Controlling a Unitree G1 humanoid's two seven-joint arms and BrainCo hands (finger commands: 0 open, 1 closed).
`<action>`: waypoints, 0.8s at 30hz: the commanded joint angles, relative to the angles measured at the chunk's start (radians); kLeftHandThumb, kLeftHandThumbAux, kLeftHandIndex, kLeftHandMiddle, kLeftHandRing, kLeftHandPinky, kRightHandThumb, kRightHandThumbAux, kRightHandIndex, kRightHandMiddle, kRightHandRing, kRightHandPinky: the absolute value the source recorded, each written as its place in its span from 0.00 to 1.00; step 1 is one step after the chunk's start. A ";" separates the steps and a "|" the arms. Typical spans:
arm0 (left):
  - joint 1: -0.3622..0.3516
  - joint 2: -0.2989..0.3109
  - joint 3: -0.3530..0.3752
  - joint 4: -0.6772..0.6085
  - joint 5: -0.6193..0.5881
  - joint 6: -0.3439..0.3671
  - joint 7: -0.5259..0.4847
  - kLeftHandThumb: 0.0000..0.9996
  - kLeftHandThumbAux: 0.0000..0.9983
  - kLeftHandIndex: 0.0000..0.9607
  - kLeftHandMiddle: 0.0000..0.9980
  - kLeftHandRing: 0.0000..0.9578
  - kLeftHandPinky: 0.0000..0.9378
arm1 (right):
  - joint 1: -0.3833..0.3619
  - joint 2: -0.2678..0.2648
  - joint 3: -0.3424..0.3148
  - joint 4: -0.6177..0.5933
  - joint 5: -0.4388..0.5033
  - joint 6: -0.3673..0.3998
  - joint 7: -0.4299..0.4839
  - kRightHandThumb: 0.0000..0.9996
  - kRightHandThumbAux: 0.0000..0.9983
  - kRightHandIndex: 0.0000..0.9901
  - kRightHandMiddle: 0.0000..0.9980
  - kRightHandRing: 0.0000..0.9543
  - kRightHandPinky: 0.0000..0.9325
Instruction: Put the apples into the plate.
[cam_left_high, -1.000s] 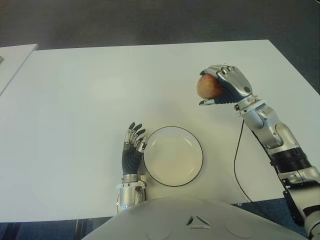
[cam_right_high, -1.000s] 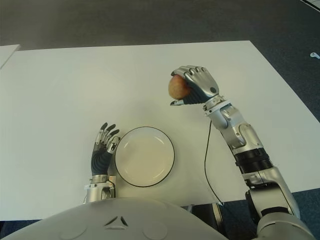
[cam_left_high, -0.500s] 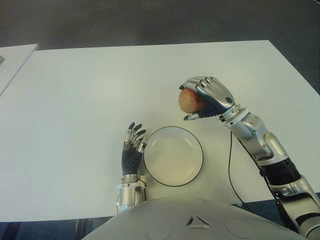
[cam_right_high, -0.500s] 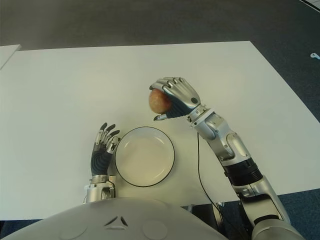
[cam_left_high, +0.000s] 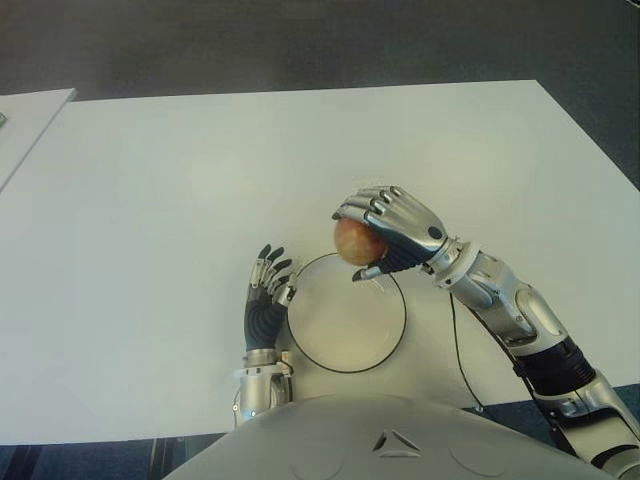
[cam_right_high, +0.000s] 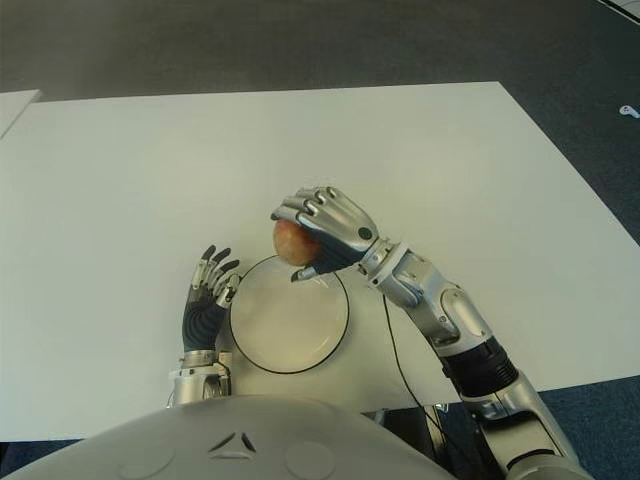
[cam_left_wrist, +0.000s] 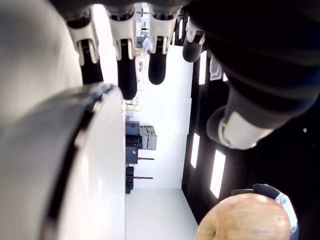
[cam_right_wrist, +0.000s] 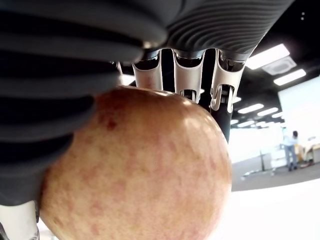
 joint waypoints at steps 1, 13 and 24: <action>0.011 -0.031 0.000 0.035 0.014 0.067 0.013 0.15 0.65 0.05 0.15 0.23 0.26 | 0.011 0.000 0.001 -0.013 0.005 -0.050 -0.002 0.71 0.72 0.44 0.83 0.85 0.82; 0.029 -0.040 -0.019 -0.001 0.035 0.098 0.028 0.09 0.63 0.02 0.11 0.17 0.23 | 0.050 -0.016 -0.012 -0.041 0.000 -0.097 0.034 0.71 0.72 0.44 0.85 0.87 0.87; 0.037 -0.042 -0.024 -0.020 0.026 0.112 0.025 0.08 0.61 0.01 0.11 0.18 0.25 | 0.068 -0.005 -0.025 -0.049 -0.009 -0.095 0.044 0.71 0.72 0.44 0.84 0.87 0.85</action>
